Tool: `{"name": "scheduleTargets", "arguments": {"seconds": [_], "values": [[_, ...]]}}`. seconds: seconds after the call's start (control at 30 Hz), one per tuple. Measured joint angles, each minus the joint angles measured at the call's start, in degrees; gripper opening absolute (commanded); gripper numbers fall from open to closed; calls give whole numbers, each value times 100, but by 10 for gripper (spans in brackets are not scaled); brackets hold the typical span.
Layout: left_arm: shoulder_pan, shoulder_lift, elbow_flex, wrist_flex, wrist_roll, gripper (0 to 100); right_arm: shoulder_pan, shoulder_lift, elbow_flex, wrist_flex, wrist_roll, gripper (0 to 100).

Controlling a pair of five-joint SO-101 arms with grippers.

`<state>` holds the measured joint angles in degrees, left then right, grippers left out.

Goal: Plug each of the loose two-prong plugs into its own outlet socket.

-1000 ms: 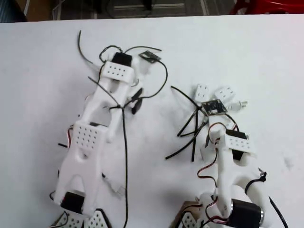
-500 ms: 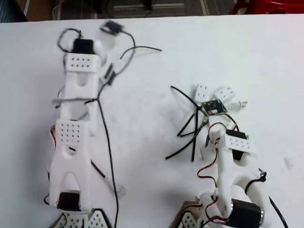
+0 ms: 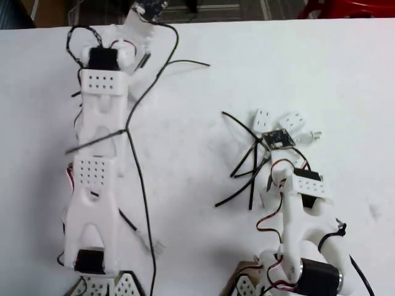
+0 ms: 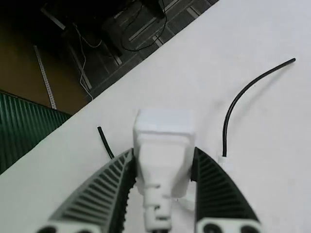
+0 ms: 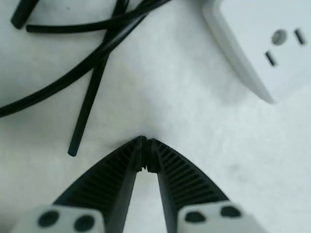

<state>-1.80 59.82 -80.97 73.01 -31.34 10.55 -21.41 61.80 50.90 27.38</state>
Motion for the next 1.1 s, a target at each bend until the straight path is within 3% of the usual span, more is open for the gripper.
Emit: {"name": "scheduleTargets", "arguments": {"seconds": [0.23,0.5,0.6,0.7,1.1], "values": [[9,9,1802,-1653,0,158,0,0,0,0,0,23],[26,-9,2831,-2426,-18,163,0,0,0,0,0,23],[18,-18,2875,-2409,-18,214,0,0,0,0,0,23],[0,-18,2611,-1934,-9,255,0,0,0,0,0,23],[-167,0,211,721,-9,260,0,0,0,0,0,23]]}}
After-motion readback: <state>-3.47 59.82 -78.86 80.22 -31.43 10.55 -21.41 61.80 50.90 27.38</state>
